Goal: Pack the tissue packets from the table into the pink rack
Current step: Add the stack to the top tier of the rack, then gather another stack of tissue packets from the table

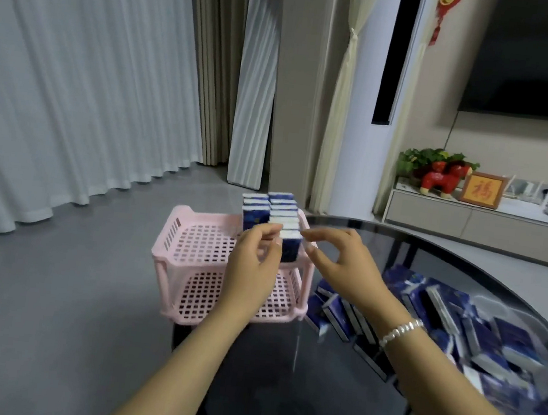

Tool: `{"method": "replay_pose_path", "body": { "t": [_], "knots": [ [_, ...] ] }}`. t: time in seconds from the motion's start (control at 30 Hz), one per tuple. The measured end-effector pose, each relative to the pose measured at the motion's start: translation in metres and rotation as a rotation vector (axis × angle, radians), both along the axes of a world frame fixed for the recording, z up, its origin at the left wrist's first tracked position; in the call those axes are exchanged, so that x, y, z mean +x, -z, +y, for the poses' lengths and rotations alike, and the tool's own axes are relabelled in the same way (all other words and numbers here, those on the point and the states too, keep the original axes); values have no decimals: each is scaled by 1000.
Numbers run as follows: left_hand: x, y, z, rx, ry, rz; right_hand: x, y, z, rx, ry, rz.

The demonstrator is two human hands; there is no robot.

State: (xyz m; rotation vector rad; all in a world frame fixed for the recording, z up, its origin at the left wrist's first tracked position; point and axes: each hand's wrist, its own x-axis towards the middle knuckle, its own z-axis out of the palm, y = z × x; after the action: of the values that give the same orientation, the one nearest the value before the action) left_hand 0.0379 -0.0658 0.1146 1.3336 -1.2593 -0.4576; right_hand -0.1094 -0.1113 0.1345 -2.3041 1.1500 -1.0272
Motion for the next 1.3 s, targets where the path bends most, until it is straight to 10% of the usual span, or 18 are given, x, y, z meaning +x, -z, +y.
{"method": "replay_pose_path", "body": {
  "t": [0.5, 0.93, 1.3],
  "knots": [
    [-129, 118, 76, 370, 226, -16, -138, 115, 126, 132, 211, 168],
    [-152, 158, 96, 509, 267, -430, -168, 167, 164, 130, 335, 152],
    [-158, 151, 97, 440, 313, 67, -180, 160, 158, 108, 357, -103]
  ]
}}
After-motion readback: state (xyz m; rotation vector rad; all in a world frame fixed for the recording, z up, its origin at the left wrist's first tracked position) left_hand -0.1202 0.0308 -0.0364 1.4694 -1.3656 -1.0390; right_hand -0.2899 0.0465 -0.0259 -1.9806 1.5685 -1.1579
